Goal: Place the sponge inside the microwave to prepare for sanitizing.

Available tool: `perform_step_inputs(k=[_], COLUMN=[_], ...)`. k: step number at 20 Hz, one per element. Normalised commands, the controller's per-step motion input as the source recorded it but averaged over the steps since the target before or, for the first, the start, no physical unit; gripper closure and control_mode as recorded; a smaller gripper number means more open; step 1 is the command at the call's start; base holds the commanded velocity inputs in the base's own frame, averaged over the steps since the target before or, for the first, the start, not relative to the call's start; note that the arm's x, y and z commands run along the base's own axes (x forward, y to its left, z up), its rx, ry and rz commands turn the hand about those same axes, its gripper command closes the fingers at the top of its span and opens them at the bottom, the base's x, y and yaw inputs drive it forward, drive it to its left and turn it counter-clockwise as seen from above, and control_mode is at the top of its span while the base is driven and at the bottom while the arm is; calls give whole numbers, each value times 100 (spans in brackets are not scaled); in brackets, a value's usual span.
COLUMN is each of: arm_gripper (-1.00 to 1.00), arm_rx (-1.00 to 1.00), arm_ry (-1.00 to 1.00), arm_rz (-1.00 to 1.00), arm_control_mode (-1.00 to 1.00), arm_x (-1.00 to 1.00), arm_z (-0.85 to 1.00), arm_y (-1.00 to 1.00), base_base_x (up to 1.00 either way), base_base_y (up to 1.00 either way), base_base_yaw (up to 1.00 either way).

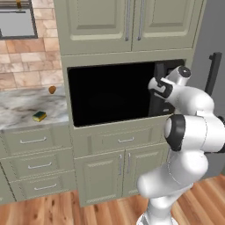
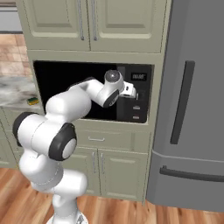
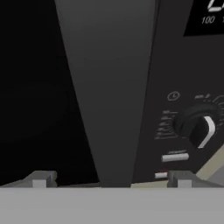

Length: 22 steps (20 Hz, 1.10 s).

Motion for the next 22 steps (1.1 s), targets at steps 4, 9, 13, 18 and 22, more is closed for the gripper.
perform_step_inputs(k=[4,9,13,18,22], arm_gripper=[-100,-100,-100,-100,-100], arm_rx=[0,0,0,0,0], arm_ry=[0,0,0,0,0], arm_rz=[0,1,2,2,1], arm_control_mode=[-100,-100,-100,-100,-100], arm_x=[28,28,26,24,25], arm_z=[-6,-9,-13,-22,-17], arm_y=[-6,-7,-5,0,0], base_base_x=[0,0,0,0,0], base_base_y=[0,0,0,0,0], base_base_yaw=[0,0,0,0,0])
